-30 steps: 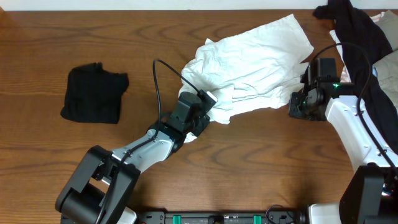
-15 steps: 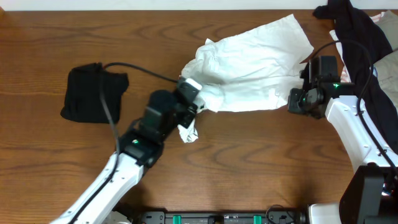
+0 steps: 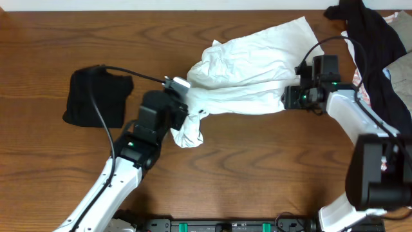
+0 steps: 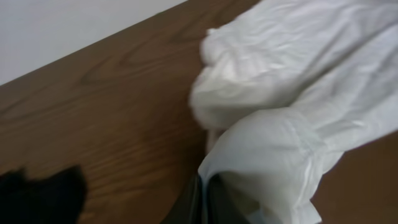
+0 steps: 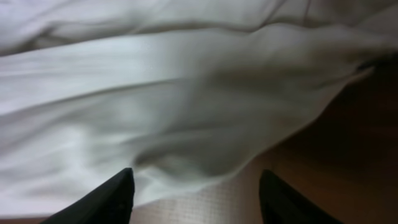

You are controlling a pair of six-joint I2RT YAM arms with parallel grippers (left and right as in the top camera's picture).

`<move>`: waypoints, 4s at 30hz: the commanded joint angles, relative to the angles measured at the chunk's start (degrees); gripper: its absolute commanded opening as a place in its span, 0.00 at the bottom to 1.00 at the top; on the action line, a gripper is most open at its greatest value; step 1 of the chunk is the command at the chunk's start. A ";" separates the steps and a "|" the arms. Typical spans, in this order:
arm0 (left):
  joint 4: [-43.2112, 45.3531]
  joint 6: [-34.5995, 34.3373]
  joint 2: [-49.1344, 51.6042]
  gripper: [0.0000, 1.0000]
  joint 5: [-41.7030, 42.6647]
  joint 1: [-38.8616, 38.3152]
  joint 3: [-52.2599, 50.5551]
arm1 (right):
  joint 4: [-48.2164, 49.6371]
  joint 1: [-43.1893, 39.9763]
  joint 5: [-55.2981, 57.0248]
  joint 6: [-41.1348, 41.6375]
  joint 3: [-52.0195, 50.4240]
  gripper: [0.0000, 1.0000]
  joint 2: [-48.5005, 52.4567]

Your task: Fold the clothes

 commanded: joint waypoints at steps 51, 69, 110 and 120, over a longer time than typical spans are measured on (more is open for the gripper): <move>9.55 -1.73 -1.57 0.06 -3.52 13.68 0.28 | 8.98 -1.77 14.01 -37.90 0.72 0.87 3.21; 10.97 -3.78 -1.55 0.06 -2.38 14.27 0.26 | 6.75 4.13 4.15 -40.09 0.72 0.84 3.23; 11.04 -3.78 -1.57 0.06 -2.38 14.27 0.26 | 6.86 2.67 5.05 -36.35 0.72 0.01 6.58; 10.54 -4.37 -3.67 0.06 1.07 12.22 4.07 | 5.88 2.49 5.29 -21.05 2.21 0.01 -9.07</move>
